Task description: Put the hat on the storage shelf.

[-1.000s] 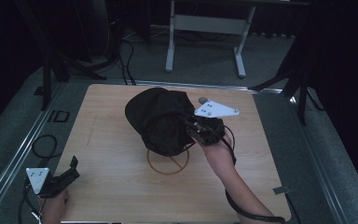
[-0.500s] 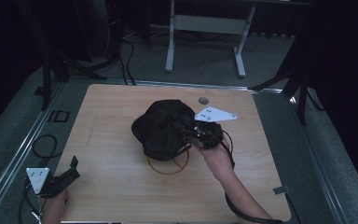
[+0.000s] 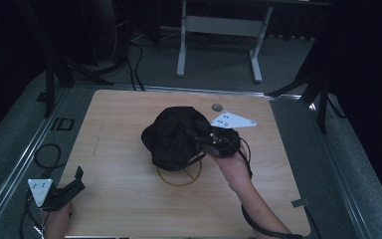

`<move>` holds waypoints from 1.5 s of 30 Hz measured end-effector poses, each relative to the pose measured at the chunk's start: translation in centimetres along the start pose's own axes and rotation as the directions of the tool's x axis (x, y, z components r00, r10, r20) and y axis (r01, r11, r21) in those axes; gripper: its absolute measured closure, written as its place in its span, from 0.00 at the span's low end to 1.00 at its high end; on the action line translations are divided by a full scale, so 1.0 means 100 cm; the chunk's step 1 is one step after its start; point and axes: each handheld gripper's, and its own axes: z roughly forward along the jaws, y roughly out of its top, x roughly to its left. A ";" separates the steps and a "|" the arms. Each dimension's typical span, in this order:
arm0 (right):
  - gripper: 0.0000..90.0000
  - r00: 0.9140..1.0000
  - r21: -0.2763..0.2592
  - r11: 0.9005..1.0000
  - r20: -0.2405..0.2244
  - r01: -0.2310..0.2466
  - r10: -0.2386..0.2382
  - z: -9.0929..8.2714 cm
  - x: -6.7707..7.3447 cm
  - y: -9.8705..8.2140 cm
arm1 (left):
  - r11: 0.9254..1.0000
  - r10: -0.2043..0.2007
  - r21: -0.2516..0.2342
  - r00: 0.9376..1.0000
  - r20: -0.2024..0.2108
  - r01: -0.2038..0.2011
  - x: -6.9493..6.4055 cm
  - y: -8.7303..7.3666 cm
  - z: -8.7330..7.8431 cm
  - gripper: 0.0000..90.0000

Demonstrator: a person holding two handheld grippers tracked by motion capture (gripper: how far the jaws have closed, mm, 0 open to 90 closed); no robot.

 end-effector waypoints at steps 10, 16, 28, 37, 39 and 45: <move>0.39 1.000 -0.011 1.000 0.027 0.010 -0.010 -0.023 -0.019 -0.001 | 1.000 0.001 0.001 1.000 -0.001 -0.001 0.000 0.000 0.000 0.01; 0.33 0.999 0.003 1.000 0.040 0.002 -0.002 -0.030 -0.031 -0.009 | 1.000 0.002 -0.003 1.000 -0.002 -0.002 0.000 0.000 0.000 0.01; 0.16 0.990 -0.014 0.999 0.139 -0.034 0.036 -0.047 -0.063 -0.039 | 1.000 0.000 -0.007 1.000 -0.001 0.000 0.000 0.000 -0.001 0.01; 0.14 0.968 -0.030 0.997 0.240 -0.073 0.078 -0.060 -0.089 -0.078 | 1.000 -0.001 -0.006 1.000 0.000 0.001 0.000 0.000 0.000 0.01; 0.14 0.963 -0.029 0.996 0.252 -0.088 0.092 -0.062 -0.095 -0.088 | 1.000 -0.001 -0.007 1.000 -0.001 0.001 0.000 0.000 0.000 0.01; 0.14 0.949 -0.014 0.994 0.296 -0.109 0.108 -0.066 -0.111 -0.116 | 1.000 0.000 -0.005 1.000 -0.003 0.000 0.000 0.000 0.000 0.01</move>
